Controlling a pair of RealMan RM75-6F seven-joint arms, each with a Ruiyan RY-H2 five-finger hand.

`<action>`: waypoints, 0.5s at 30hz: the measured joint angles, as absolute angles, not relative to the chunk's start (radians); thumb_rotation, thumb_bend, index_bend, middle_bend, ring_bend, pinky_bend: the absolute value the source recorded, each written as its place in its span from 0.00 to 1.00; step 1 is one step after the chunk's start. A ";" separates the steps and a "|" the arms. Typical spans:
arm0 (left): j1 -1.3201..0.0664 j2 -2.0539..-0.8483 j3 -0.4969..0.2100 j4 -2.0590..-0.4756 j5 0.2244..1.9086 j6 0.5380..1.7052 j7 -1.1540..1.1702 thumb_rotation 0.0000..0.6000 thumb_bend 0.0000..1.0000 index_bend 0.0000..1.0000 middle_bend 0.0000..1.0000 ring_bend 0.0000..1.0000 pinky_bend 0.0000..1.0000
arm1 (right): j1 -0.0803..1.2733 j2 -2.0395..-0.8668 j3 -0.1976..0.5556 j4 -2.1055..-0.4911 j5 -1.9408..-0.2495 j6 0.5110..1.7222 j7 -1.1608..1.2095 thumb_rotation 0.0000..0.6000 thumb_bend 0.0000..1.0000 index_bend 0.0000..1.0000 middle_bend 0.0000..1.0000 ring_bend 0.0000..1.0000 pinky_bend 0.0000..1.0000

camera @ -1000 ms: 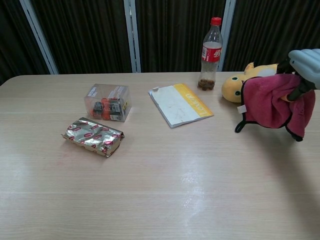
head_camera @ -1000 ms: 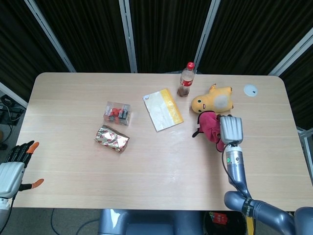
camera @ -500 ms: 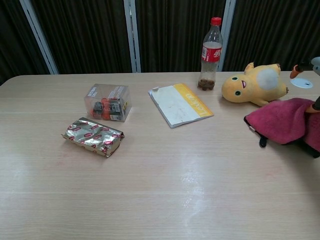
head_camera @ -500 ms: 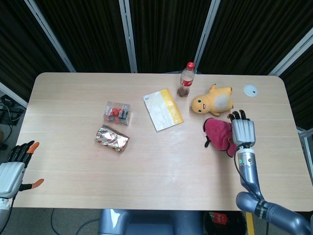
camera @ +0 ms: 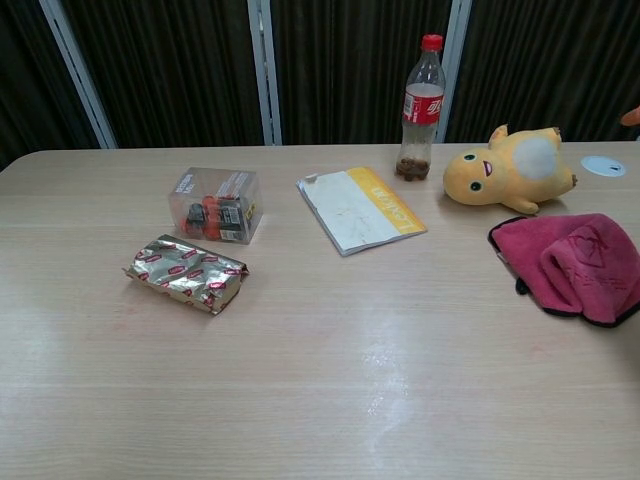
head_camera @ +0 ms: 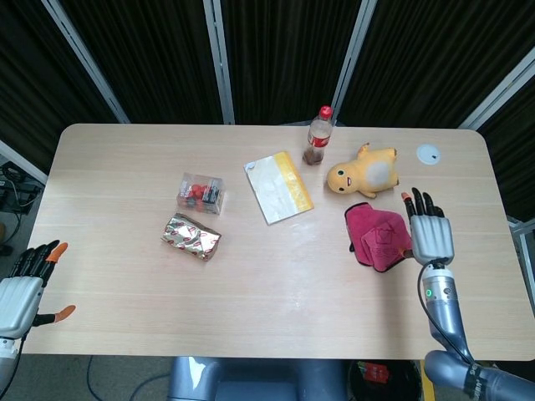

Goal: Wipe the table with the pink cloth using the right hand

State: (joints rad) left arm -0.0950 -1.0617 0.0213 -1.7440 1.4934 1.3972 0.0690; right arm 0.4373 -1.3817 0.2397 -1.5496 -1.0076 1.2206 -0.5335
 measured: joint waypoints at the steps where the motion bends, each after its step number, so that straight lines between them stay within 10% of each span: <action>1: -0.095 -1.062 0.021 -1.744 1.495 1.398 0.069 1.00 0.00 0.00 0.00 0.00 0.00 | 0.422 -1.355 0.226 -1.574 -1.015 1.227 -0.531 1.00 0.02 0.07 0.00 0.00 0.21; 15: -0.089 -1.082 0.018 -1.711 1.532 1.438 0.065 1.00 0.00 0.00 0.00 0.00 0.00 | 0.205 -1.131 0.031 -1.700 -1.349 1.449 -0.395 1.00 0.02 0.07 0.00 0.00 0.20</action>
